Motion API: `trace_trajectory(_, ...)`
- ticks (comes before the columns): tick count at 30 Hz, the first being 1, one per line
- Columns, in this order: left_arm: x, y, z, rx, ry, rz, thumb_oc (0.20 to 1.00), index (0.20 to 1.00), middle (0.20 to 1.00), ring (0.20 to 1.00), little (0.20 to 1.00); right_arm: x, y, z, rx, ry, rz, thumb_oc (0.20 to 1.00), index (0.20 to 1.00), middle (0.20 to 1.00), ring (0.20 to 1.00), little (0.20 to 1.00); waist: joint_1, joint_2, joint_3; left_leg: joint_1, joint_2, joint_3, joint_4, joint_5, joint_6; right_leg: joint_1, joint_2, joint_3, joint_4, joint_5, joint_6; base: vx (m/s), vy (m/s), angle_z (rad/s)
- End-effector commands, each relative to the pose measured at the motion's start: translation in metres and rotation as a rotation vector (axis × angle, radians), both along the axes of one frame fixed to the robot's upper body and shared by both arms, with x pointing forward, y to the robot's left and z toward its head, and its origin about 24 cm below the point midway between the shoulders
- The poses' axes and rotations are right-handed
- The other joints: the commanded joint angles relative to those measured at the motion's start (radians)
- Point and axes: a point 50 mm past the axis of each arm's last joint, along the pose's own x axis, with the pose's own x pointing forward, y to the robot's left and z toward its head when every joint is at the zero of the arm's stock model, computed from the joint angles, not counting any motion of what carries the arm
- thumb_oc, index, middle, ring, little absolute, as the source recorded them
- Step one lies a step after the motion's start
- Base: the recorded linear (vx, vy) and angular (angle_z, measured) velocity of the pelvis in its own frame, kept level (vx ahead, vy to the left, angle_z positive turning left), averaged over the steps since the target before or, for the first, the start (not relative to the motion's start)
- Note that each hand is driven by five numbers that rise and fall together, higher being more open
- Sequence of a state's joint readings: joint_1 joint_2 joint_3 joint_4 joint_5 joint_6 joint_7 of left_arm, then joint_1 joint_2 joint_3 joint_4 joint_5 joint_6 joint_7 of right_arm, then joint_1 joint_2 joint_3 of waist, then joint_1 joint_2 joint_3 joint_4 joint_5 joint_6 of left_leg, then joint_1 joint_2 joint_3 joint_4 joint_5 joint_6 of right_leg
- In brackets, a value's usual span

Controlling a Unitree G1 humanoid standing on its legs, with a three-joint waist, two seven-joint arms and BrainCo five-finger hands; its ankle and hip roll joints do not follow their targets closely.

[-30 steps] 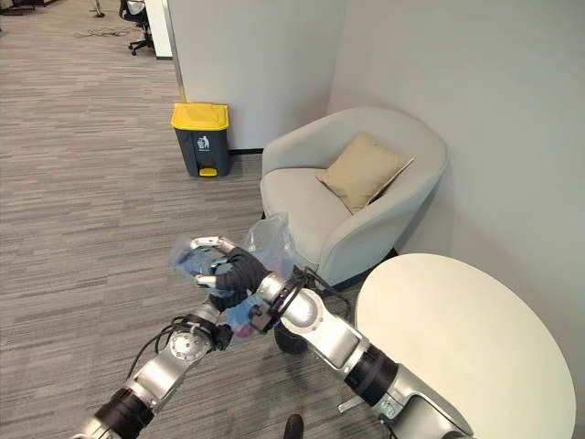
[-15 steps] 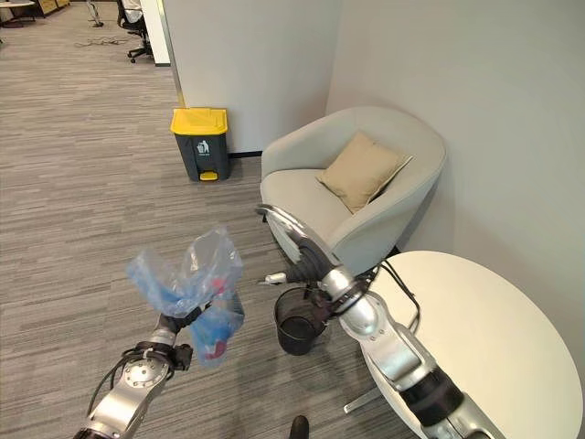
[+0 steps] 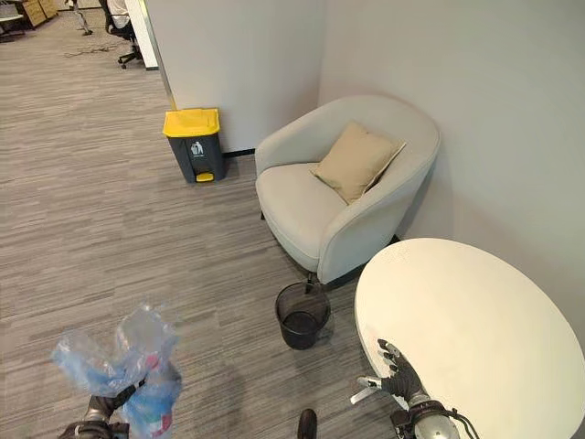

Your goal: Gather garbage on tea table into small bin, then transfer packed bag to large trash can.

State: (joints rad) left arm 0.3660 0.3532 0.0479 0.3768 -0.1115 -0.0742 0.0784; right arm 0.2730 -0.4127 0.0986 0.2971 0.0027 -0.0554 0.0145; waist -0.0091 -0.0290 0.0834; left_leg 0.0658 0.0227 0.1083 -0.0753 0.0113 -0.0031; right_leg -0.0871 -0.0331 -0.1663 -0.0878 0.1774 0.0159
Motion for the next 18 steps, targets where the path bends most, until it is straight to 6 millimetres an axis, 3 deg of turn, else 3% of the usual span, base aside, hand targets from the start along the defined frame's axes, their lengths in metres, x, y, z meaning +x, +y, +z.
trace_trajectory(1, 0.036, 0.016, 0.027, 0.03, -0.174, 0.011, 0.2, 0.2, 0.2, 0.2, 0.2, 0.039, 0.006, 0.031, 0.034, -0.19, 0.034, 1.0, 1.0, 1.0, 1.0, 1.0, 0.017, -0.026, 0.032, -0.097, -0.031, -0.064, 0.083, -0.041, -0.02, 0.111, -0.03, 0.032, 0.081, -0.245, 0.071, -0.12, -0.028, 0.23)
trace_trajectory(5, 0.046, 0.013, 0.029, 0.029, -0.195, 0.001, 0.2, 0.2, 0.2, 0.2, 0.2, 0.044, 0.006, 0.032, 0.032, -0.202, 0.022, 1.0, 1.0, 1.0, 1.0, 1.0, 0.033, -0.035, 0.067, -0.182, -0.037, -0.067, 0.154, -0.045, -0.033, 0.087, -0.042, -0.002, 0.082, -0.239, 0.069, -0.1, 0.001, 0.31)
trace_trajectory(7, 0.062, 0.006, 0.035, 0.035, -0.231, -0.041, 0.2, 0.2, 0.2, 0.2, 0.2, 0.047, 0.003, 0.031, 0.014, -0.212, -0.007, 1.0, 1.0, 1.0, 1.0, 1.0, 0.031, -0.038, 0.085, -0.23, -0.01, 0.028, 0.197, -0.055, -0.04, 0.063, -0.072, -0.078, 0.092, -0.239, 0.073, -0.14, 0.066, 0.45)
trace_trajectory(10, 0.066, 0.003, 0.036, 0.036, -0.237, -0.066, 0.2, 0.2, 0.2, 0.2, 0.2, 0.047, 0.007, 0.028, 0.013, -0.202, -0.008, 1.0, 1.0, 1.0, 1.0, 1.0, 0.017, -0.034, 0.078, -0.229, 0.017, 0.119, 0.211, -0.074, -0.02, 0.059, -0.089, -0.126, 0.104, -0.241, 0.081, 0.06, 0.104, 1.47)
trace_trajectory(15, 0.072, 0.002, 0.038, 0.07, -0.235, -0.1, 0.2, 0.2, 0.2, 0.2, 0.2, 0.05, 0.013, 0.022, 0.011, -0.181, -0.007, 1.0, 1.0, 1.0, 1.0, 1.0, 0.019, -0.04, 0.073, -0.23, 0.003, 0.126, 0.207, -0.096, 0.007, 0.062, -0.124, -0.141, 0.159, -0.263, 0.099, 0.11, 0.165, 0.37)
trace_trajectory(18, 0.078, 0.007, 0.045, 0.101, -0.252, -0.111, 0.2, 0.2, 0.2, 0.2, 0.2, 0.052, 0.019, 0.022, 0.028, -0.19, -0.008, 1.0, 1.0, 1.0, 1.0, 1.0, 0.024, -0.045, 0.083, -0.215, -0.009, 0.128, 0.199, -0.11, 0.022, 0.022, -0.161, -0.134, 0.279, -0.268, 0.112, 0.11, 0.158, -0.04)
